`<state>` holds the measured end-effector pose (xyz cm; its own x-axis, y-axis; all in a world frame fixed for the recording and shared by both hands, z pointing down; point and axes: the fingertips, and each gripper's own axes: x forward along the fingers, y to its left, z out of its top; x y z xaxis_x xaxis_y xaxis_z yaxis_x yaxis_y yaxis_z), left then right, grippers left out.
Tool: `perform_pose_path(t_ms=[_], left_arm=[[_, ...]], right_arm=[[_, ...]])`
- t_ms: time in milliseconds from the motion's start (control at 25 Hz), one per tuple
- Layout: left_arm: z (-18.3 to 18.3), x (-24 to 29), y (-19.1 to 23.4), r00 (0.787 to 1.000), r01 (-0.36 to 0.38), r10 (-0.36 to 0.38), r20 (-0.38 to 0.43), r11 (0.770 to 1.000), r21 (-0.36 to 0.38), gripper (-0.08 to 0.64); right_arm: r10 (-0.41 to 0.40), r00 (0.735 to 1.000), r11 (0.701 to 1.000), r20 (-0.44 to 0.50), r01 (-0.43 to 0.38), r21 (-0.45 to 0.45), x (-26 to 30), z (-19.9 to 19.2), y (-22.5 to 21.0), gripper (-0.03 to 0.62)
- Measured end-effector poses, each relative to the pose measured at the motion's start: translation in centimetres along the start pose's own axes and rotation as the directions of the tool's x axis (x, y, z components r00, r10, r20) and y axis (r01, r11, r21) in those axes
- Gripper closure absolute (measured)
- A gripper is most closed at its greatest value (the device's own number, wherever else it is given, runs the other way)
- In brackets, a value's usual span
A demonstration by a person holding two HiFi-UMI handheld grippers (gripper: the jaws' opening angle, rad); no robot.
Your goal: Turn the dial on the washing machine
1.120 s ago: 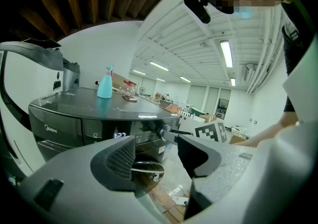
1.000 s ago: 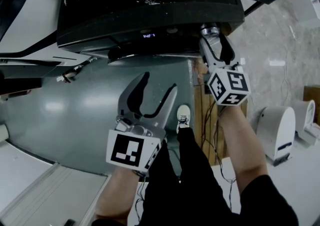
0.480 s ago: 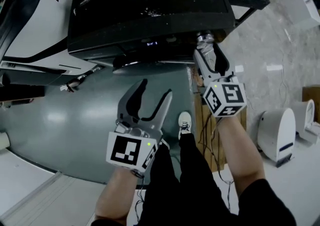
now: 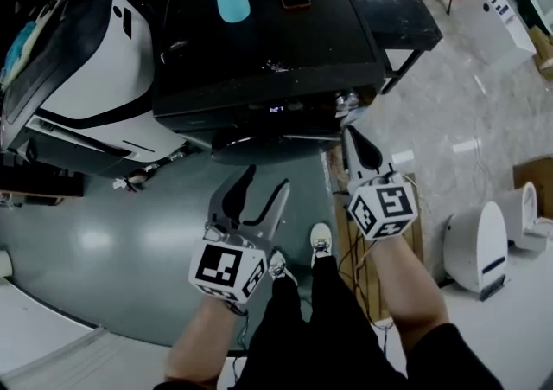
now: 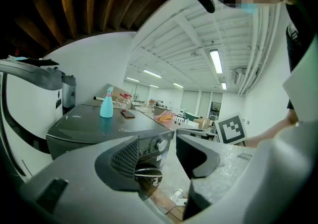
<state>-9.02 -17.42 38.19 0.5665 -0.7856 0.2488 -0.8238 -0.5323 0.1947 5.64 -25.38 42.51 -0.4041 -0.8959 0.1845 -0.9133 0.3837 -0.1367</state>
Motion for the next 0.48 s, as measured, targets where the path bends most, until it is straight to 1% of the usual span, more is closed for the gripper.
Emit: perform_pose_path(t_ms=[80, 160, 320, 360, 480], left_arm=[[0.9, -1.5, -0.2, 1.000, 0.010, -0.010, 0.011, 1.000, 0.006, 0.356], [1.9, -3.0, -0.4, 1.000, 0.016, -0.016, 0.023, 1.000, 0.011, 0.402], [3.4, -5.8, -0.8, 0.998, 0.042, -0.043, 0.045, 0.999, 0.013, 0.540], [3.7, -6.4, -0.9, 0.997, 0.050, -0.051, 0.050, 0.999, 0.012, 0.554], [4.4, -8.3, -1.4, 0.995, 0.070, -0.071, 0.064, 0.997, 0.018, 0.555]], right_arm=[[0.010, 1.000, 1.000, 0.005, -0.010, -0.010, -1.3, 1.2, 1.3, 0.594], [0.019, 1.000, 1.000, 0.010, -0.019, -0.020, -2.5, 2.4, 2.7, 0.594], [0.033, 0.999, 0.999, 0.015, -0.033, -0.023, -5.1, 4.7, 5.5, 0.595], [0.038, 0.999, 0.999, 0.021, -0.037, -0.030, -5.8, 5.2, 6.2, 0.595], [0.046, 0.998, 0.998, 0.053, -0.044, -0.045, -7.8, 7.0, 8.2, 0.595]])
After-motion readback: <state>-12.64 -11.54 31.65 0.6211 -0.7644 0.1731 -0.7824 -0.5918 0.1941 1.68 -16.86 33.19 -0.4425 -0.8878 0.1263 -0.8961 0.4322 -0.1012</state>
